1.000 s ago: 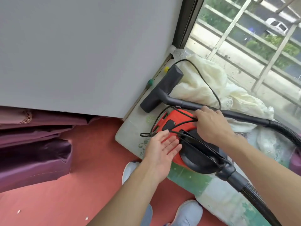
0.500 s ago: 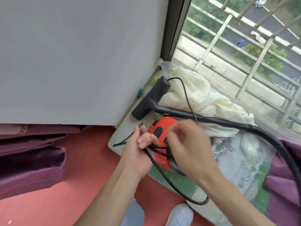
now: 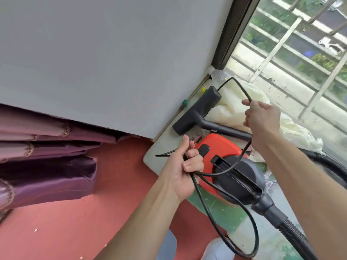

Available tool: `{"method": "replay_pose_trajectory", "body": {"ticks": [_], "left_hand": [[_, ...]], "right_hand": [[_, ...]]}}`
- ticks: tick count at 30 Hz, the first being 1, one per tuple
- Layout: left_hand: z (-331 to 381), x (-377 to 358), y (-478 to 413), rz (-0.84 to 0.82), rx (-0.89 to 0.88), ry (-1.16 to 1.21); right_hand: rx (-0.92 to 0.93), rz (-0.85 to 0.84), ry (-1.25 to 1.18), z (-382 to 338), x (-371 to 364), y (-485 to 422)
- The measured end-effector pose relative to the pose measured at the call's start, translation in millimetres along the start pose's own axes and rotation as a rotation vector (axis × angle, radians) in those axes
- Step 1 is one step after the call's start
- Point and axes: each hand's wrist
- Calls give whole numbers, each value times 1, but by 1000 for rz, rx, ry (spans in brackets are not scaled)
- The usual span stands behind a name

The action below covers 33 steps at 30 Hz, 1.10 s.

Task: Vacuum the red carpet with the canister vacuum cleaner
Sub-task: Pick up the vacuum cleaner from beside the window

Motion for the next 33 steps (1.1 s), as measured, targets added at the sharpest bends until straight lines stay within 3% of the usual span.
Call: {"method": "replay_pose_trajectory", "body": {"ticks": [7,13,16,19,20,22,24,27,29,33], "left_hand": [[-9,-12,-11,136,-69,-67],[-14,-43,-14,14,-67,-17],[-16,-58,-12,-74,-64,-9],[-20,-67,-6,-120,-47,-40],[-22,-66,-5,-118,-21,-47],[-25,-59,-5,-120,23,-65],[-24,-48,-6,-130,42,-124],[-18,-35,0,-168,81,-283],[-16,-28,4,-196,98,-374],[-24,-18,12,-241,165,-492]], "right_hand": [[618,11,188,-21,50,75],[780,-220,455,25,122,151],[621,-385,556,68,141,181],[371,-256,580,111,147,204],[252,-281,587,114,151,202],[49,-481,743,91,161,192],[49,-339,735,54,164,176],[236,25,230,1,139,149],[74,-76,75,-22,92,121],[-333,-437,135,-19,1,69]]}}
Point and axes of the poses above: each hand's wrist, its own y-axis away from the middle knuckle, its own x-axis out of the back of the hand, z = x × y, and after that the axes turned 8 degrees about -x, right-handed
